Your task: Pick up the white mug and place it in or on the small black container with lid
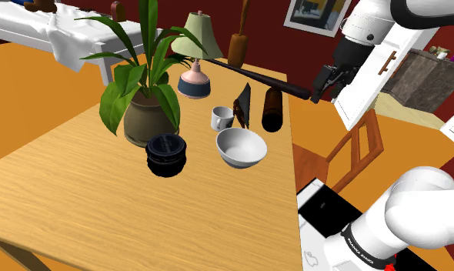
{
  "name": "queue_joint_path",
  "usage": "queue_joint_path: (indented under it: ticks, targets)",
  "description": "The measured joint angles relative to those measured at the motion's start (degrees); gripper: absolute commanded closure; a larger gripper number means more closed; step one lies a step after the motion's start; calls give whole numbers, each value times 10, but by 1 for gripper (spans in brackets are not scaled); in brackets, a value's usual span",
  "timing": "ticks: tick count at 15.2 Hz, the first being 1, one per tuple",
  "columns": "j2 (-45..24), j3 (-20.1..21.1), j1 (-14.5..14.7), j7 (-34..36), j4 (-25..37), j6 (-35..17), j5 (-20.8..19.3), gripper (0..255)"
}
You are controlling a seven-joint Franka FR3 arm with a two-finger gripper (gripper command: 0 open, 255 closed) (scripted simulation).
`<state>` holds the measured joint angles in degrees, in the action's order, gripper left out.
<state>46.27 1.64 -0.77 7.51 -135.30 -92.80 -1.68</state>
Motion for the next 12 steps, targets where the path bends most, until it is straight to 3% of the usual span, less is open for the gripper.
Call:
queue_joint_path:
  ticks: [2, 12]
  targets:
    - [-7, 3, 0, 3, 0, -7, 1, 0]
    - [-184, 41, 2, 52, 27, -159, 5, 0]
